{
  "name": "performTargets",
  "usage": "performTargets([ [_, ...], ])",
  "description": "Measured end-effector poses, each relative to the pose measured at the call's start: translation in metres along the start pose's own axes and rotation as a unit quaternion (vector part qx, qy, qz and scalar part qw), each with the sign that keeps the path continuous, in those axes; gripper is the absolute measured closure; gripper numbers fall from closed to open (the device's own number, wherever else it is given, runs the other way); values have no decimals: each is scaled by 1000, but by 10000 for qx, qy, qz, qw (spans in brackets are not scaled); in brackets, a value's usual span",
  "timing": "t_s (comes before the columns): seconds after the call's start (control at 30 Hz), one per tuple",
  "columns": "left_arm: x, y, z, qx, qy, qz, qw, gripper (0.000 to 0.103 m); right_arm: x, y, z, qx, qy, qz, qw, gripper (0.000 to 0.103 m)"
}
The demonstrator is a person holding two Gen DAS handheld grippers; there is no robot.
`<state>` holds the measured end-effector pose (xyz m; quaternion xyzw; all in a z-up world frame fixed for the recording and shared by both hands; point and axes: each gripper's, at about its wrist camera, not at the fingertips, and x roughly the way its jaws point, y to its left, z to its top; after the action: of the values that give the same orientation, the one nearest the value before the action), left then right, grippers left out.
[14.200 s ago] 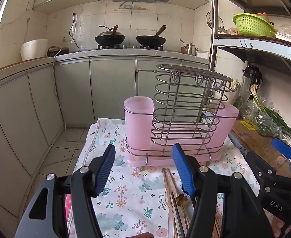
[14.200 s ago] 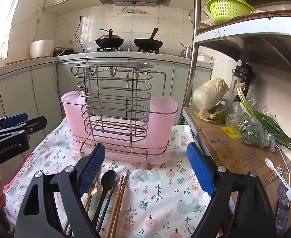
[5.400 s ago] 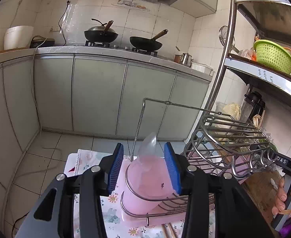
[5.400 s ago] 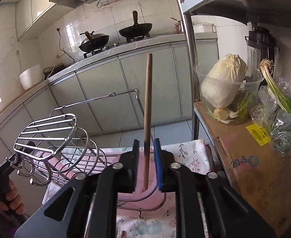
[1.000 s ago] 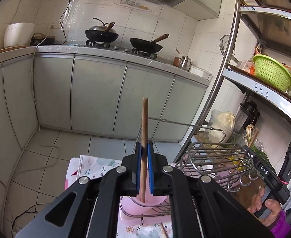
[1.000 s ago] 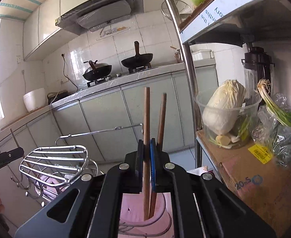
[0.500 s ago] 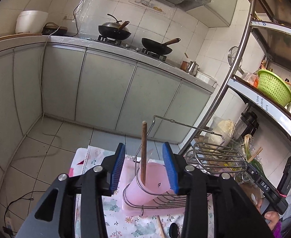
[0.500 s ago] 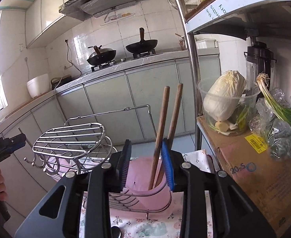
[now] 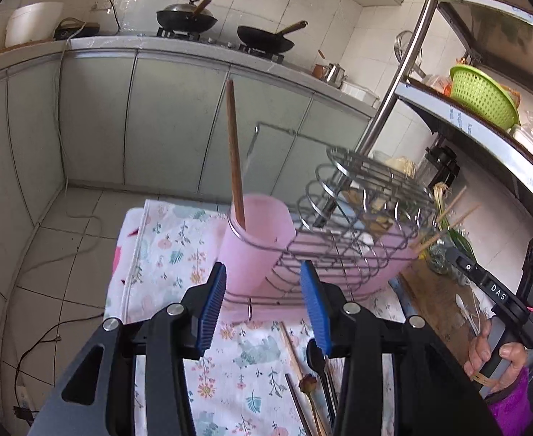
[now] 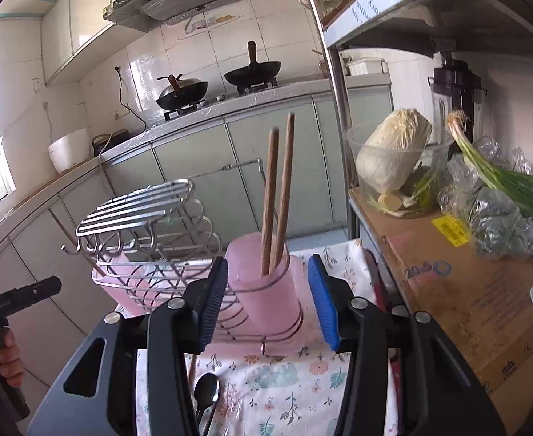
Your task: Organize utensils
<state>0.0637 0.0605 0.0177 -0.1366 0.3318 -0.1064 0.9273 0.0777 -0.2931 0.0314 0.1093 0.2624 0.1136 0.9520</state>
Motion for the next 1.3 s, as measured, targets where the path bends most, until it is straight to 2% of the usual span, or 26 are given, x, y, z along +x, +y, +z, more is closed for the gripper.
performTargets([
  [0.2,46,-6,-46,-168,1030,-366,9939,61,24,-5,-49,437,1155,334,9918,56],
  [0.4,95,-20,-86,-370,2021,-566,9770,61,49,-8,-99,826,2388,708,9650,56],
  [0.53,120,-28,-99,-451,2398,-557,9682,63,62,-13,-119,1179,2881,897,9461,57],
  [0.67,133,-33,-104,-424,2576,-500,9640,69,69,-17,-128,1401,3088,996,9355,57],
  [0.77,141,-36,-110,-428,2707,-454,9606,82,73,-19,-130,1510,3169,1046,9305,58],
  [0.8,143,-35,-112,-441,2733,-464,9598,90,74,-18,-132,1535,3189,1054,9293,59],
  [0.9,141,-36,-111,-368,2654,-501,9621,96,80,-18,-135,1631,3258,1097,9248,59],
  [1.13,123,-27,-95,-414,2425,-598,9674,100,93,-17,-139,1840,3507,1224,9101,70],
  [1.3,107,-25,-84,-304,2143,-706,9737,100,108,-8,-144,1725,3687,1073,9071,77],
])
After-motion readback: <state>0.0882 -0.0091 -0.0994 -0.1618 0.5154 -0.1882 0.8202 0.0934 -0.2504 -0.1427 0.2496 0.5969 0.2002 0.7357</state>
